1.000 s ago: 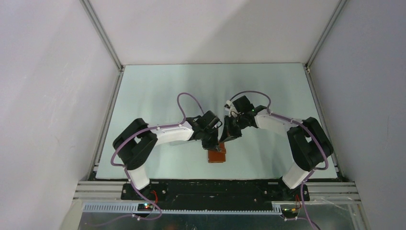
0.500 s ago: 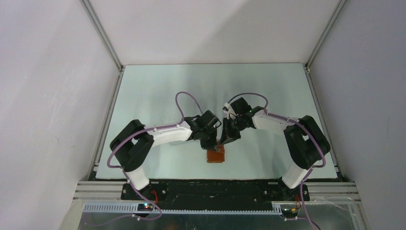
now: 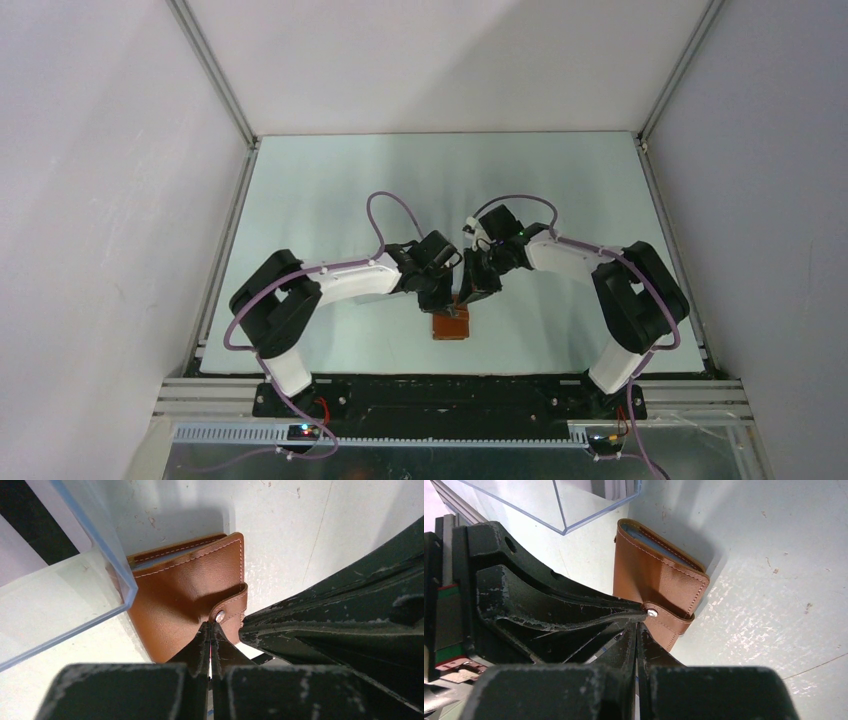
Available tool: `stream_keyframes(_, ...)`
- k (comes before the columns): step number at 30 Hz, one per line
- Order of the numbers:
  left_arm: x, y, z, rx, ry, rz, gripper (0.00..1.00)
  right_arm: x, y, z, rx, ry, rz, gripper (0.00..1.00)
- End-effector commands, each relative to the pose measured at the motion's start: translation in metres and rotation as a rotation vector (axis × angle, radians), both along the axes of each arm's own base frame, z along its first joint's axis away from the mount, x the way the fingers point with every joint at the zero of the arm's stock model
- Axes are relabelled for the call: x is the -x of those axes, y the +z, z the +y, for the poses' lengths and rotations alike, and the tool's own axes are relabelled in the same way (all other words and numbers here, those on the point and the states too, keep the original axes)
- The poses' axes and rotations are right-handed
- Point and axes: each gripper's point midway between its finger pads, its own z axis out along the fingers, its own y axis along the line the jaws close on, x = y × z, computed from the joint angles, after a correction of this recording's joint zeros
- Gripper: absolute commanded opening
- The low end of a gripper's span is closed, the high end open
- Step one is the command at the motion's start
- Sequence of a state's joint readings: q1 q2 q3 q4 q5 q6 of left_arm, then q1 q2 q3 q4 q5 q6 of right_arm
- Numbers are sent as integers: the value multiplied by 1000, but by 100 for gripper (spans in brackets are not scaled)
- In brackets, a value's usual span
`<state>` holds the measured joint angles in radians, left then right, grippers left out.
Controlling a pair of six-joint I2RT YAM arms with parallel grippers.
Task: Put the credit cards into the card holder
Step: Close the card holder at the center of the board.
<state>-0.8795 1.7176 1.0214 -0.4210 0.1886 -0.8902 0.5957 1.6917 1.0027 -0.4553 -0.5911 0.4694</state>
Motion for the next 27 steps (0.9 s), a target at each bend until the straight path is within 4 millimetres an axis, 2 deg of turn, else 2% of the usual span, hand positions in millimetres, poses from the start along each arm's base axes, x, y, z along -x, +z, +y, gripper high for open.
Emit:
stream_keyframes(1,-4,15,-12,33,-25,-28,0,6,-2,1,13,30,-3,0)
stream_keyframes(8,0,8,-11,20,-35,-14,0,10,-8,1,31,46,3,0)
stream_keyframes(19,3,-3,-7,-8,-31,0,0,12,-22,-9,113,41,7,0)
stream_keyframes(27,0,-7,-7,-22,-24,2,0,13,-36,-6,138,41,19,0)
